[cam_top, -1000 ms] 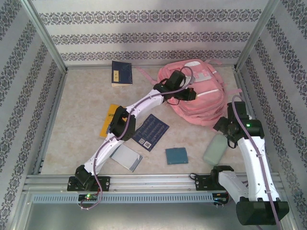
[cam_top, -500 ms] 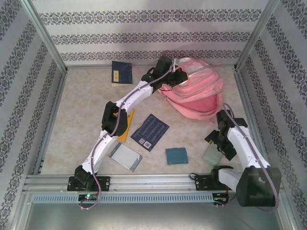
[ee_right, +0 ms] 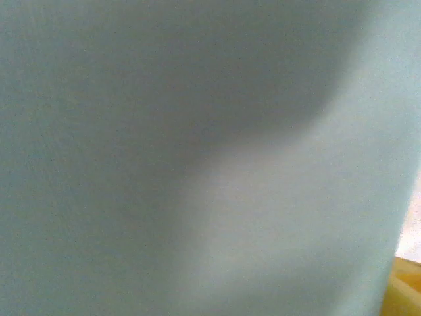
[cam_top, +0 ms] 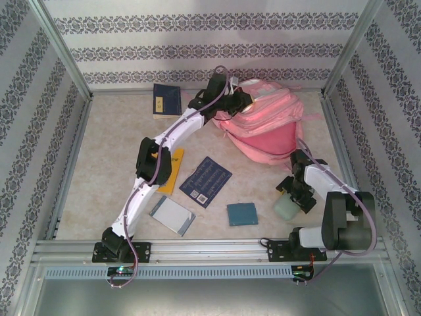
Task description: Pack the student bag
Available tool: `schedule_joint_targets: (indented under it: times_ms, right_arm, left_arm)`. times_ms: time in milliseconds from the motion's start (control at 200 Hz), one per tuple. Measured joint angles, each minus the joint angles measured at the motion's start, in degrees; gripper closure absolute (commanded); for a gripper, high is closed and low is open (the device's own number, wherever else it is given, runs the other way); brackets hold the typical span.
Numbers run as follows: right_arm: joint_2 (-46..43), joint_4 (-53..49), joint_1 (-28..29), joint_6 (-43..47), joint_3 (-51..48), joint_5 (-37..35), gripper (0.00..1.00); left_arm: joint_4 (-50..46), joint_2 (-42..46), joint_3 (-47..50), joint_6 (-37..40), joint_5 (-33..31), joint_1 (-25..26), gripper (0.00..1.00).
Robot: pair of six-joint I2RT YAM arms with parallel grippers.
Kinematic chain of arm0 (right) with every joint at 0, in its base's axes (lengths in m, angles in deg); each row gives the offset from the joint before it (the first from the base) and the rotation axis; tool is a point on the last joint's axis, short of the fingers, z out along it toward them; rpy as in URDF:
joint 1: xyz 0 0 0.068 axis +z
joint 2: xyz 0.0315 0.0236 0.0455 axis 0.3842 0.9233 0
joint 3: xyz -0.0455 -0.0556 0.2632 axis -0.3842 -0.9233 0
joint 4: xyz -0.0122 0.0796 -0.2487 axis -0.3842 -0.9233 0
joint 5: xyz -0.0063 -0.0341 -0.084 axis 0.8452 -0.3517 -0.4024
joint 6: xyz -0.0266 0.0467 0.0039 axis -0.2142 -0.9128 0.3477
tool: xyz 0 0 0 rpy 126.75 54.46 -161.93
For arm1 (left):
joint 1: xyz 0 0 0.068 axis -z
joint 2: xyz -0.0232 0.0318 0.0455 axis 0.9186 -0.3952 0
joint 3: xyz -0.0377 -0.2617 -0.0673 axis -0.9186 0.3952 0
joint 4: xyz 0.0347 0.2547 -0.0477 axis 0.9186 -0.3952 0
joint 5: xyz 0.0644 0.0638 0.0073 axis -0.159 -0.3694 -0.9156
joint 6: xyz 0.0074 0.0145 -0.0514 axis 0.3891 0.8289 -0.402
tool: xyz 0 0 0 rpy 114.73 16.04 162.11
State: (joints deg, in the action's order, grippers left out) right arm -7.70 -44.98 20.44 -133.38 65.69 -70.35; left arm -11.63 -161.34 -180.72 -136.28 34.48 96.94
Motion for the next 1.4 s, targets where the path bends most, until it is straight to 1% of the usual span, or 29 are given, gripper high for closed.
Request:
schedule_joint_targets:
  times_ms: [60, 105, 295, 395, 545, 675, 764, 824, 909, 1119, 1149, 1259, 1339, 1404]
  right_arm:
    - [-0.50, 1.20, 0.00, 0.15, 0.00, 0.42, 0.25]
    - [-1.31, 1.73, 0.00, 0.28, 0.00, 0.61, 0.27]
    - [-8.90, 1.75, 0.02, 0.35, 0.17, 0.83, 0.30]
    - [-10.84, 0.50, 0.35, 0.33, 1.14, 0.85, 0.31]
    - [-15.54, -1.86, 4.13, -0.35, 5.22, 0.76, 0.34]
    - [-21.40, -1.55, 8.59, -1.40, 12.13, 0.35, 0.37]
    - [-22.18, -0.09, 10.19, -2.10, 16.70, 0.26, 0.37]
    - [-20.59, 1.20, 10.29, -2.58, 19.34, 0.31, 0.36]
    - [-15.32, 3.89, 10.29, -3.69, 22.80, 0.72, 0.36]
    - [5.38, 13.60, 10.32, -9.01, 30.69, 3.23, 0.33]
    - [8.22, 15.17, 10.47, -9.64, 31.85, 3.54, 0.29]
    - [18.62, 20.04, 11.61, -11.96, 38.05, 3.85, 0.03]
    - [24.15, 23.80, 12.63, -13.00, 41.90, 3.89, 0.02]
    - [25.75, 26.27, 13.05, -13.22, 42.73, 3.91, 0.02]
  left_arm:
    - [-0.20, 0.00, -0.55, -0.42, 0.55, -0.52, 1.00]
    - [-0.52, 0.00, -1.16, -0.55, 0.92, -0.94, 1.00]
    - [-0.70, 0.15, -2.67, -1.99, 2.10, -3.02, 1.00]
    - [-0.70, 0.26, -2.67, -3.15, 3.15, -4.02, 1.00]
    - [-0.81, 0.37, -3.19, -4.66, 4.42, -5.27, 1.00]
    - [-0.72, 0.37, -3.89, -6.38, 5.49, -6.36, 1.00]
    - [-0.59, 0.37, -4.09, -7.76, 6.38, -6.99, 1.00]
    - [-0.42, 0.37, -4.15, -8.41, 7.02, -7.21, 1.00]
    - [-0.31, 0.37, -4.17, -9.51, 7.85, -7.37, 1.00]
    - [1.27, 0.37, -4.17, -12.74, 9.70, -7.43, 1.00]
    - [1.53, 0.37, -4.17, -13.18, 9.92, -7.43, 1.00]
    - [2.69, 0.37, -4.17, -14.73, 10.38, -7.41, 1.00]
    - [3.21, 0.37, -4.17, -15.67, 10.38, -7.43, 1.00]
    - [3.52, 0.37, -4.17, -16.15, 10.38, -7.43, 1.00]
